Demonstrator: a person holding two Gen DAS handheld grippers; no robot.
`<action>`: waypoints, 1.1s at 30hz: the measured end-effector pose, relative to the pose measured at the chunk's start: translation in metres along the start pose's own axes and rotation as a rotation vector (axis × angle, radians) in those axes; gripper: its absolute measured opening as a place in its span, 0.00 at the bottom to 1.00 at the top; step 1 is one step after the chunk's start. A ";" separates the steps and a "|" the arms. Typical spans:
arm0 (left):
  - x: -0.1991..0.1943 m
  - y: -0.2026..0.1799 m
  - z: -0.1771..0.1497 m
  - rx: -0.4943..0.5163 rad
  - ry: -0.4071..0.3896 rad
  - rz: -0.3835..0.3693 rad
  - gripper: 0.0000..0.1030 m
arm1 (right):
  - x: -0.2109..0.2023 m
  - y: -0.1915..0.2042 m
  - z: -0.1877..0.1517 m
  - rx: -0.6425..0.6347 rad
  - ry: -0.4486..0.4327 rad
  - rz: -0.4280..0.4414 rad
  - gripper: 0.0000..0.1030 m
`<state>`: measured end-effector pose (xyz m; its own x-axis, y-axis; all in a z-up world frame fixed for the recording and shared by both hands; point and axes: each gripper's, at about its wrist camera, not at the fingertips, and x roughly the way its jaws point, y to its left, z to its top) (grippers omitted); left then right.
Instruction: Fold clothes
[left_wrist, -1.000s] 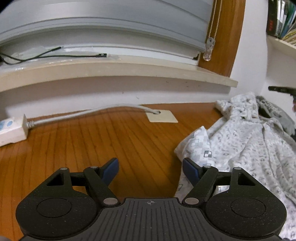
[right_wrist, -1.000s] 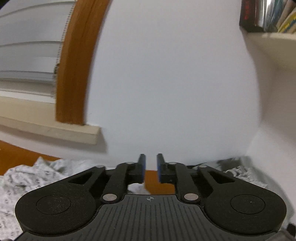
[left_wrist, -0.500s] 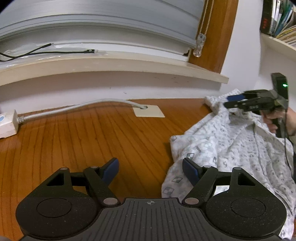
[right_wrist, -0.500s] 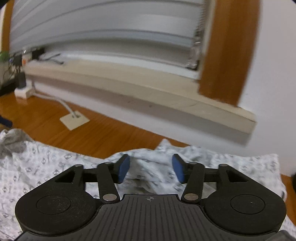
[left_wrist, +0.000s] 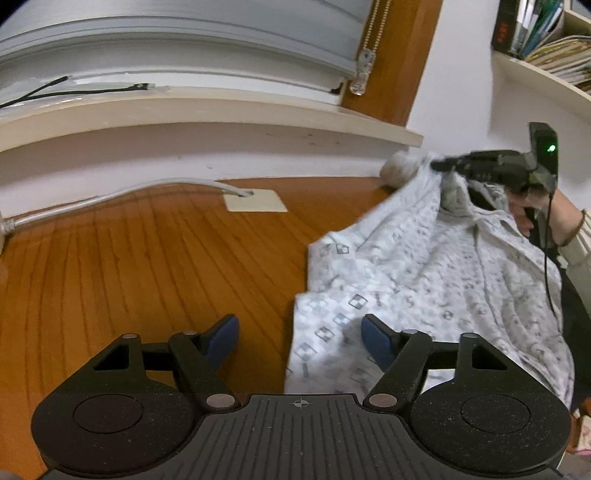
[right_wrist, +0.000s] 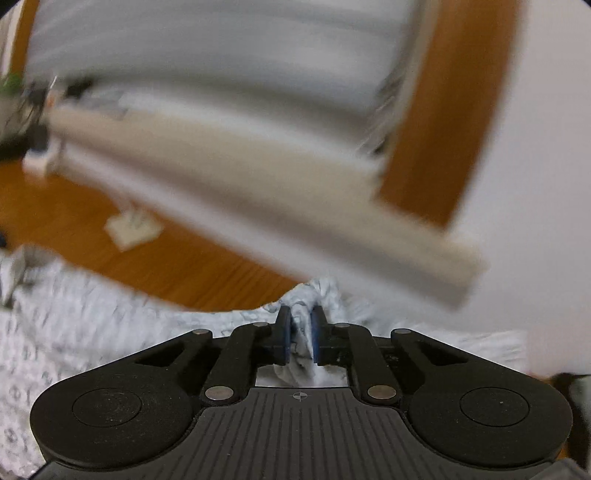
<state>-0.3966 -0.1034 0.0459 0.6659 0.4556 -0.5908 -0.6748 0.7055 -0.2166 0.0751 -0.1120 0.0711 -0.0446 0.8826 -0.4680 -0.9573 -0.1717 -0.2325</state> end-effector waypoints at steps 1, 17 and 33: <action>0.001 -0.002 0.000 0.000 -0.001 -0.009 0.63 | -0.008 -0.006 -0.001 0.018 -0.015 -0.004 0.11; -0.082 0.014 0.043 -0.038 -0.339 0.194 0.01 | -0.093 -0.051 0.004 -0.007 -0.220 -0.280 0.10; -0.017 0.072 0.111 -0.038 -0.242 0.443 0.04 | -0.012 -0.023 0.069 -0.083 -0.172 -0.391 0.08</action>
<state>-0.4207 0.0000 0.1267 0.3643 0.8229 -0.4360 -0.9174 0.3975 -0.0162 0.0779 -0.0885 0.1413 0.2634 0.9470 -0.1840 -0.8858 0.1619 -0.4350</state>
